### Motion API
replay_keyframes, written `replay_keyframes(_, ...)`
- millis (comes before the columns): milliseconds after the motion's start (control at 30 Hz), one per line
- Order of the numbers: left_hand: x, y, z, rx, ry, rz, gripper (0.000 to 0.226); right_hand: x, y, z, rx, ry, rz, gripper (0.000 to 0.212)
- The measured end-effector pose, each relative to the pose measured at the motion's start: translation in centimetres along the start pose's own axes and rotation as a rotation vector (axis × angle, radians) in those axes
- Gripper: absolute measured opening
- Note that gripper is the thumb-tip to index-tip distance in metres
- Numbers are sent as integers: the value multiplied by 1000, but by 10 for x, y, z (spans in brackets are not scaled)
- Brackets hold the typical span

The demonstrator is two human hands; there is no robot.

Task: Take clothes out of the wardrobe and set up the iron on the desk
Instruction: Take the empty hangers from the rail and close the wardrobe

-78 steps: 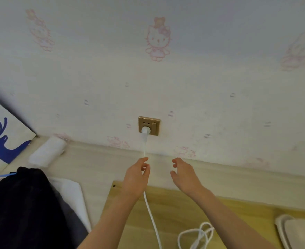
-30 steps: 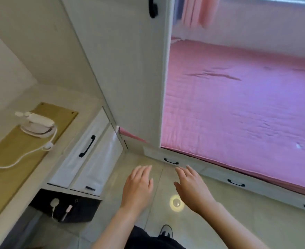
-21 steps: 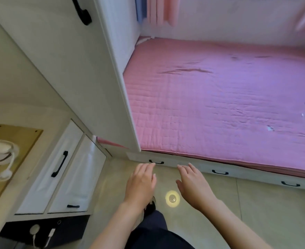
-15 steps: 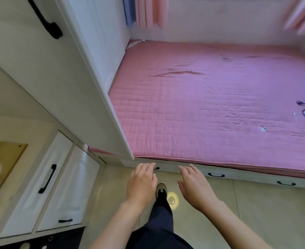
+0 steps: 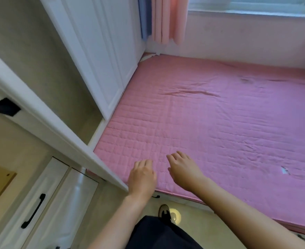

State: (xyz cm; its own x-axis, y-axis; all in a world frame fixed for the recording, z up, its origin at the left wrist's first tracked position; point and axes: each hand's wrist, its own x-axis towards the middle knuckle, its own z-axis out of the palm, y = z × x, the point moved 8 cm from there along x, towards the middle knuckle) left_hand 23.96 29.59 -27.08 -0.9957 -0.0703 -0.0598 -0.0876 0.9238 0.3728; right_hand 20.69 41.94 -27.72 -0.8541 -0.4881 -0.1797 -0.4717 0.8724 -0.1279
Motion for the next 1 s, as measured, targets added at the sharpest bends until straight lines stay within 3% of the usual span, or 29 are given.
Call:
replay_keyframes(333, 79, -33, -37, 78, 205, -197, 40, 105, 5, -40, 50, 42, -181, 39)
replay_keyframes(600, 132, -70, -74, 226, 364, -370, 60, 205, -31, -74, 35, 127, -483, 56)
replay_keyframes(1000, 194, -117, -169, 296, 563, -751, 55, 333, -90, -158, 30, 175, -914, 60)
